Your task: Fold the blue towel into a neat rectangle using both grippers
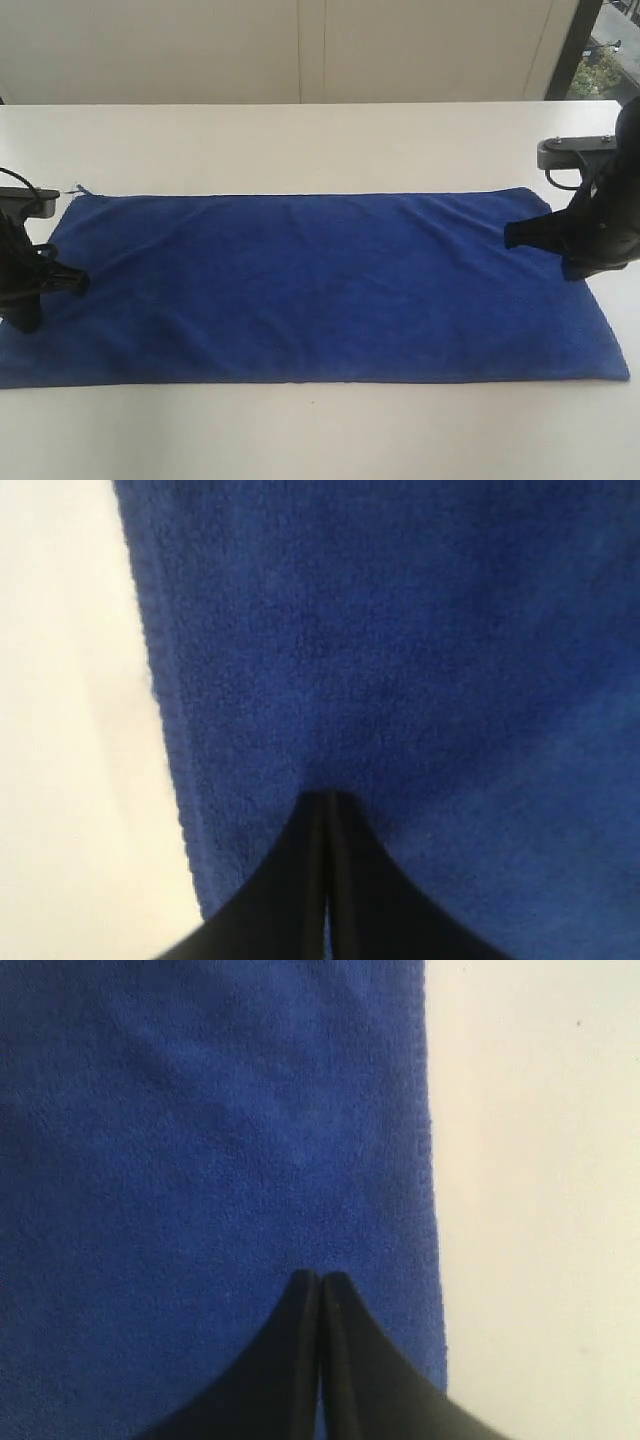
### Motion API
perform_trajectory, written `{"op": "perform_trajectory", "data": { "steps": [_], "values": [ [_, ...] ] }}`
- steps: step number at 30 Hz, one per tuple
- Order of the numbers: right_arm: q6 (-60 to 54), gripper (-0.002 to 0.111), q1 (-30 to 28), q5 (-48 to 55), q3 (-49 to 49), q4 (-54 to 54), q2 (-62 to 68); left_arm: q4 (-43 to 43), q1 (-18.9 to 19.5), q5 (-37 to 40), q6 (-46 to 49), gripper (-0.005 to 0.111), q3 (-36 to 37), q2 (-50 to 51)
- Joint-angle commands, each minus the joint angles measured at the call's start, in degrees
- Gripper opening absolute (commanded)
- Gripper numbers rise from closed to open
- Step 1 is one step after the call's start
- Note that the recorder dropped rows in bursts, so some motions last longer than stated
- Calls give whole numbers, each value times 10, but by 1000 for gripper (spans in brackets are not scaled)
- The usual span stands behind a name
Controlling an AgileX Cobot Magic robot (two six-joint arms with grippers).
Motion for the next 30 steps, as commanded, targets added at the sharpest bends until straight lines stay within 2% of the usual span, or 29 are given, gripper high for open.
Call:
{"op": "perform_trajectory", "data": {
  "steps": [1, 5, 7, 10, 13, 16, 20, 22, 27, 30],
  "values": [
    [4, 0, -2, -1, -35, 1, -4, 3, -2, 4, 3, 0, -21, -32],
    [-1, 0, -11, 2, -61, 15, -1, 7, 2, 6, -13, 0, -46, -55],
    [-35, 0, -25, 12, -76, 46, 6, 5, 16, 20, -16, 0, -63, -58],
    [-122, 0, -52, 33, -96, 117, 20, -2, 54, 54, -14, 0, -88, -58],
    [-162, 0, -73, 33, -102, 148, 25, -23, 100, 93, 11, 0, -100, -59],
    [-184, 0, -81, 32, -102, 148, 25, -96, 145, 124, 62, 0, -101, -61],
    [-196, 0, -81, 35, -102, 149, 25, -243, 202, 162, 181, 0, -101, -75],
    [-196, 0, -81, 30, -102, 149, 25, -290, 222, 178, 227, 0, -101, -89],
    [-196, 0, -81, 11, -114, 152, 33, -289, 234, 182, 243, 0, -84, -137],
    [-196, 0, -81, 27, -145, 157, 59, -293, 222, 162, 242, 0, -48, -177]
  ]
}}
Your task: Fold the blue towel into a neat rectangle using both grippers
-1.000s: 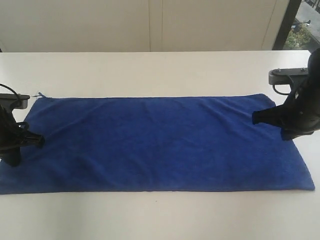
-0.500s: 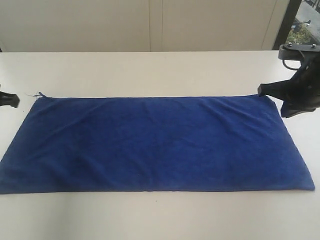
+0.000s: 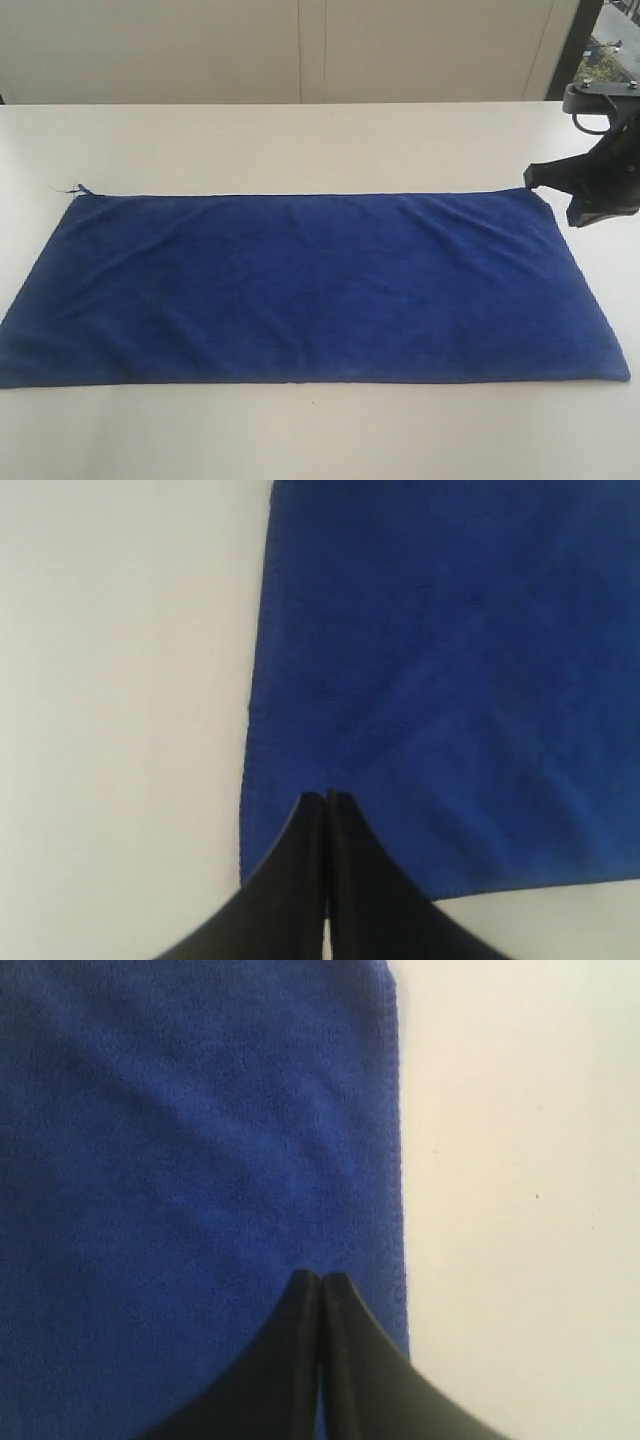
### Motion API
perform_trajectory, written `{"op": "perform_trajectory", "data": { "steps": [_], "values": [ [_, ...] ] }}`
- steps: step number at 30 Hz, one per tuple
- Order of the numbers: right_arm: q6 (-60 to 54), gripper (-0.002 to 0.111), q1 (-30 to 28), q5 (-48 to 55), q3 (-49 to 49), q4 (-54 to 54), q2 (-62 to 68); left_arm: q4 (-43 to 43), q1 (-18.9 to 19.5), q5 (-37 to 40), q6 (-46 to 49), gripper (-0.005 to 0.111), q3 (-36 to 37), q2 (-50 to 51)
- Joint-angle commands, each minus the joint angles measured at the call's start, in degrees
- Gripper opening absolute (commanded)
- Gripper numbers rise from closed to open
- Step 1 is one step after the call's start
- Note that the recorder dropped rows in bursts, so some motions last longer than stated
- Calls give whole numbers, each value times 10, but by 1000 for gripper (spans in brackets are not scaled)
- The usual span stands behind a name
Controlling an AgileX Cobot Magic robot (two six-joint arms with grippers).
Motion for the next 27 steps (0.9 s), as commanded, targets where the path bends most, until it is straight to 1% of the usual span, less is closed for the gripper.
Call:
{"op": "perform_trajectory", "data": {
  "steps": [1, 5, 7, 8, 10, 12, 17, 27],
  "values": [
    [-10, 0, -3, 10, -51, 6, 41, -15, -16, -18, 7, 0, 53, -59],
    [-27, 0, -3, 33, -102, 25, 88, -9, -40, -59, 7, 0, 102, -109],
    [-39, 0, -3, 45, -144, 40, 126, 4, -61, -89, 7, 0, 135, -140],
    [-42, 0, -3, 52, -171, 45, 150, 8, -77, -118, 7, 0, 158, -161],
    [-42, 0, -3, 55, -199, 47, 175, 6, -96, -147, 8, 0, 184, -184],
    [-44, 0, -3, 54, -226, 47, 202, -3, -109, -155, 8, 0, 203, -198],
    [-53, 0, -3, 34, -265, 48, 250, 7, -110, -157, 8, 0, 211, -200],
    [-53, 0, -3, 6, -277, 46, 288, 7, -110, -158, 8, 0, 211, -200]
  ]
}}
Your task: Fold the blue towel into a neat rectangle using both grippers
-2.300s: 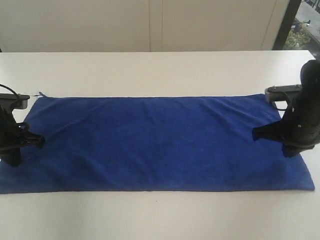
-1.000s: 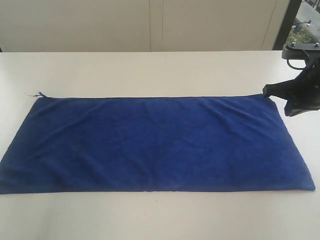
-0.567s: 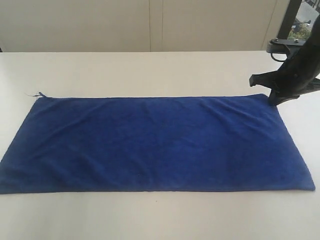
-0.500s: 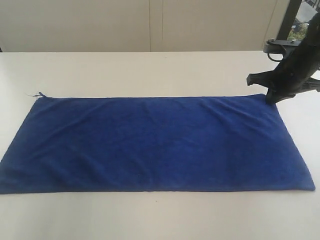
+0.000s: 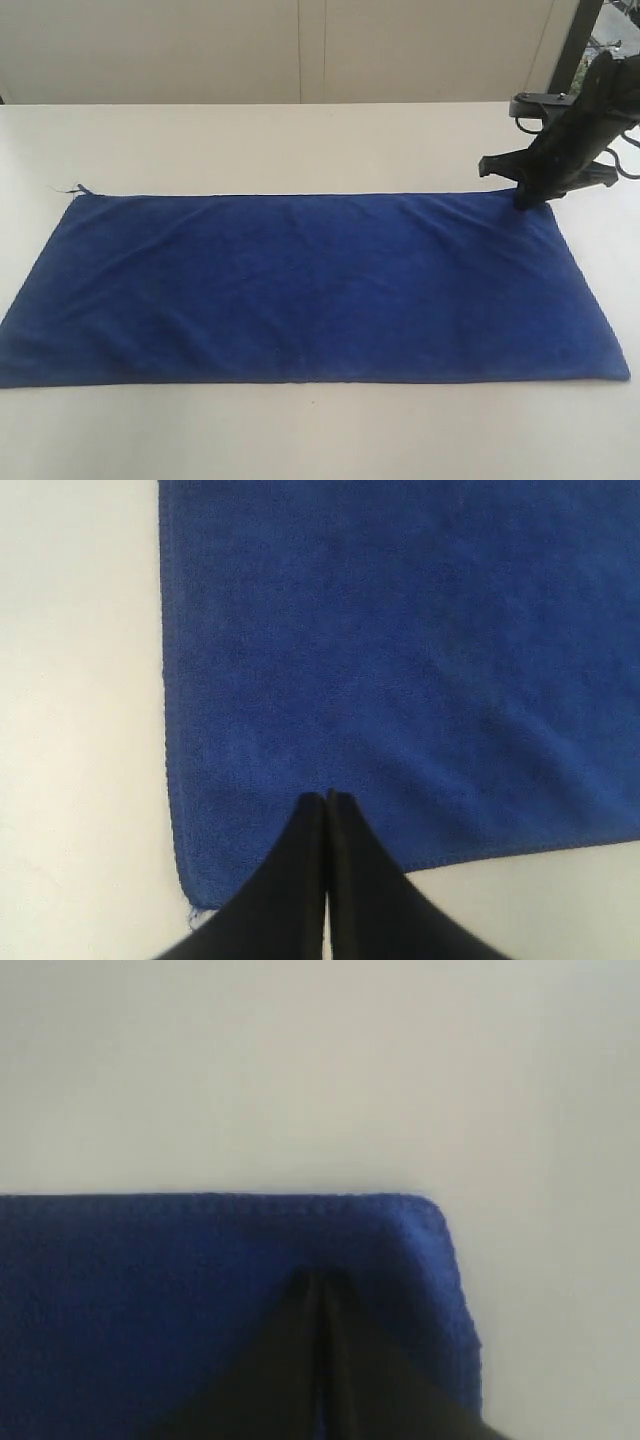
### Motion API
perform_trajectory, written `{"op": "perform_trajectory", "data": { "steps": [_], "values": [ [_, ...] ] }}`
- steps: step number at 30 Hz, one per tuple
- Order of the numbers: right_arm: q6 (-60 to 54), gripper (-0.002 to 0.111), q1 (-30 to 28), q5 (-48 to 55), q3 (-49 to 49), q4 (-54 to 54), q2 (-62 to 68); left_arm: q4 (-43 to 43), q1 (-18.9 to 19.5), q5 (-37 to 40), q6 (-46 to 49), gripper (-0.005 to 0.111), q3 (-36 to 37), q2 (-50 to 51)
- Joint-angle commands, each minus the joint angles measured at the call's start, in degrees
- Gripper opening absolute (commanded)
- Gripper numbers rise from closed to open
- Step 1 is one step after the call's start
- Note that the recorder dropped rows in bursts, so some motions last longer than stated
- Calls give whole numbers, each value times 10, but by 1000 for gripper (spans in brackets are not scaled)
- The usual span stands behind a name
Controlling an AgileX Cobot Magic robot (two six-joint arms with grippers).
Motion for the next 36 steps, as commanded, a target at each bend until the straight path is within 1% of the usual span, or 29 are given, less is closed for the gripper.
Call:
{"op": "perform_trajectory", "data": {
  "steps": [1, 6, 13, 27, 36],
  "values": [
    [-7, 0, -3, -6, -2, -7, 12, -1, -3, 4, 1, 0, 4, -6],
    [0, 0, -3, -23, -2, -40, 12, -1, -3, 4, 1, 0, 4, -6],
    [42, 0, -3, -31, -2, -103, 12, -1, -3, 3, 1, 0, 4, -6],
    [44, 0, -3, -55, -2, -139, 12, -1, -3, 3, 1, 0, 4, -6],
    [44, 0, -17, -61, -2, -139, 12, -1, -3, 3, 1, 0, 4, -6]
  ]
}}
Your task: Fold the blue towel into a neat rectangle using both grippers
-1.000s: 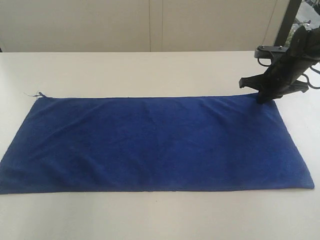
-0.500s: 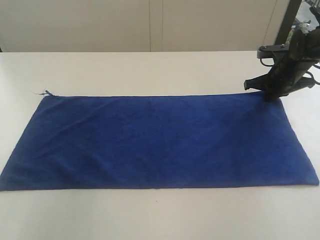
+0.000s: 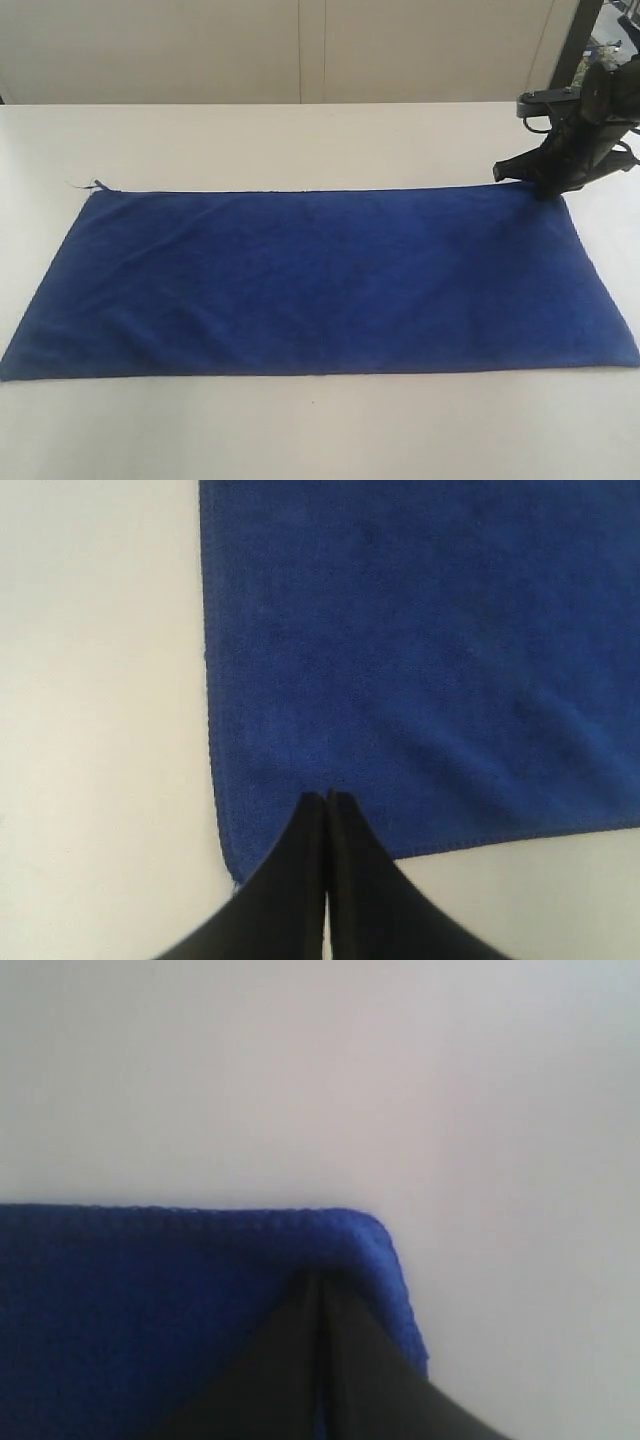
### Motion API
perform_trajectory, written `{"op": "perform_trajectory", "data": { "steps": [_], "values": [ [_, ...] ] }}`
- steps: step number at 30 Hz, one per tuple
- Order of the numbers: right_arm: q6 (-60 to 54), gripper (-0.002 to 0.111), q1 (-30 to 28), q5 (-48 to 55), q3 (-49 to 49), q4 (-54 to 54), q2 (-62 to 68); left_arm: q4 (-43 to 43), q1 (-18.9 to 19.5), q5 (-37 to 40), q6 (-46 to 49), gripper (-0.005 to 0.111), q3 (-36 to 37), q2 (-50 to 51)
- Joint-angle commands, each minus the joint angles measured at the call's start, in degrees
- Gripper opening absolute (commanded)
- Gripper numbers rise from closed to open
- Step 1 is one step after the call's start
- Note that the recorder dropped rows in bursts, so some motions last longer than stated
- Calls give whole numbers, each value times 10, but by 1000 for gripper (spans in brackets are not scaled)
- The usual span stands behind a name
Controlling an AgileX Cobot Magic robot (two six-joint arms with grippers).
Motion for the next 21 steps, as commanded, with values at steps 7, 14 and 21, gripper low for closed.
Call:
{"op": "perform_trajectory", "data": {
  "steps": [7, 14, 21],
  "values": [
    [0, 0, -26, -21, 0, -10, 4, -2, -3, 4, 0, 0, 4, -6],
    [0, 0, -27, -35, -1, -9, -35, -2, -3, 4, 0, 0, 4, -6],
    [2, 0, -27, 44, 0, -5, -79, -2, -3, 4, 0, 0, 4, -6]
  ]
}}
